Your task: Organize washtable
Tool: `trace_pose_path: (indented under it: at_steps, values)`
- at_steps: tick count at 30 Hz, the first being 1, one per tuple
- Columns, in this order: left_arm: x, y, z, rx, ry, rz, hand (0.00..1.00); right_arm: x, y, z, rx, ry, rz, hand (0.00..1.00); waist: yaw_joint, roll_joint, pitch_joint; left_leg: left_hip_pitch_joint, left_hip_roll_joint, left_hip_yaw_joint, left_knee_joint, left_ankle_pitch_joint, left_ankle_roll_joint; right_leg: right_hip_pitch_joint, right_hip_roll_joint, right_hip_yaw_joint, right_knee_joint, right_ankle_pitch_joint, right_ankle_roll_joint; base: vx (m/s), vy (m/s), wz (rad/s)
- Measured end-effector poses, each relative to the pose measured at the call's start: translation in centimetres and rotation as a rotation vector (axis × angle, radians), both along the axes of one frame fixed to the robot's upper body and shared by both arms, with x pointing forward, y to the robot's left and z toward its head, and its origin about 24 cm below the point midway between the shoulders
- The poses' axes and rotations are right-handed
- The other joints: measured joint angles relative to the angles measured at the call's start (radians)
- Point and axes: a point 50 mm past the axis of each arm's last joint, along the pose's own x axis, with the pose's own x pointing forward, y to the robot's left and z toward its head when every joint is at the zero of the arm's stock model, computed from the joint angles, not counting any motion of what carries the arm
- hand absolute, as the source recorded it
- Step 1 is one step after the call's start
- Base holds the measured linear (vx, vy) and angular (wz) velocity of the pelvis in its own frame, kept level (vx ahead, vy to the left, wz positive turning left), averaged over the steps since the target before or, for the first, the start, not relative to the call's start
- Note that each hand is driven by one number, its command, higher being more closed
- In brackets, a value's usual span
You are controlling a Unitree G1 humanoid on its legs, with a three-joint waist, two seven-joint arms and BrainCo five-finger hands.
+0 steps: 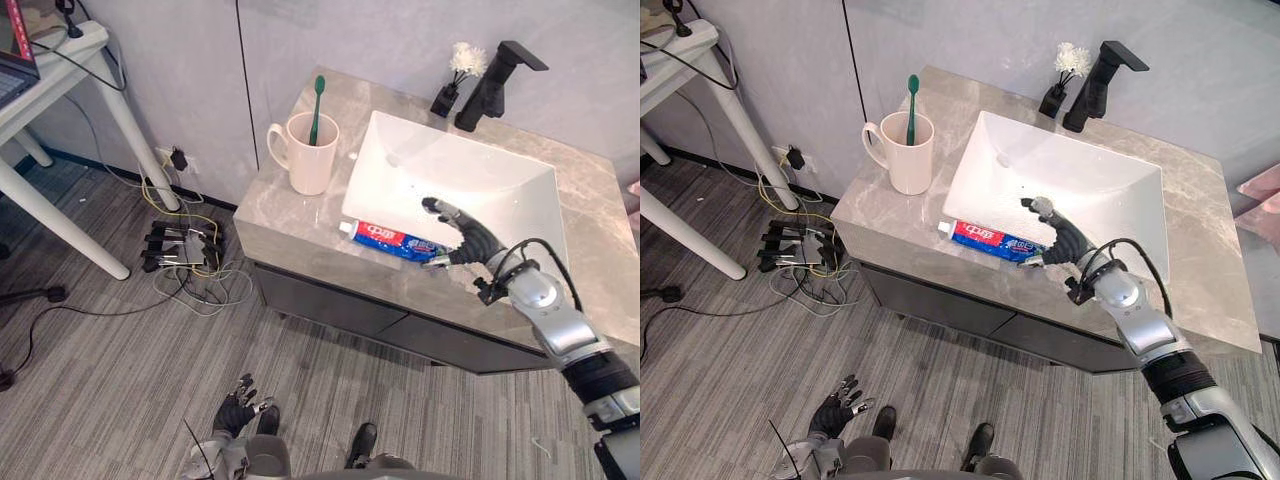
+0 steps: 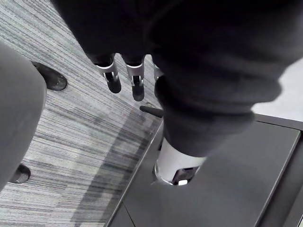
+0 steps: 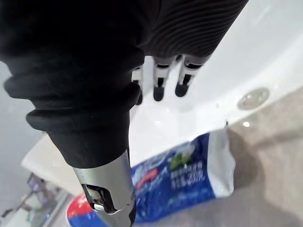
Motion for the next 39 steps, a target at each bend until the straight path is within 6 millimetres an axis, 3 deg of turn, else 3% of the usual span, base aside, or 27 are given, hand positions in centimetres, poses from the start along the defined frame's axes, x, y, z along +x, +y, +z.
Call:
trace_pose_path:
  at_steps: [28,29,39]
  values:
    - [0.4,0.3,0.4,-0.003,-0.028,0.014,0.00,0.0,0.4,0.1,-0.001,-0.002,0.017,0.00,0.009,-0.006,0.060,-0.035,-0.001,-0.014,0.003,0.000,0.001,-0.024,-0.001,-0.012,0.000,0.001,0.000,0.00,0.000,0.01]
    - [0.5,0.4,0.5,-0.001,-0.032,0.017,0.00,0.0,0.4,0.3,0.003,-0.007,0.017,1.00,0.008,-0.010,0.064,-0.043,-0.001,-0.014,0.005,0.000,0.001,-0.030,-0.001,-0.012,0.000,0.001,0.000,0.00,0.000,0.00]
    - [0.8,0.7,0.8,-0.012,-0.047,0.039,0.00,0.0,0.3,1.1,-0.014,-0.022,0.030,1.00,0.010,-0.022,0.081,-0.061,-0.002,-0.038,0.017,0.000,0.001,-0.030,0.000,-0.034,0.000,0.000,0.000,0.00,-0.001,0.05]
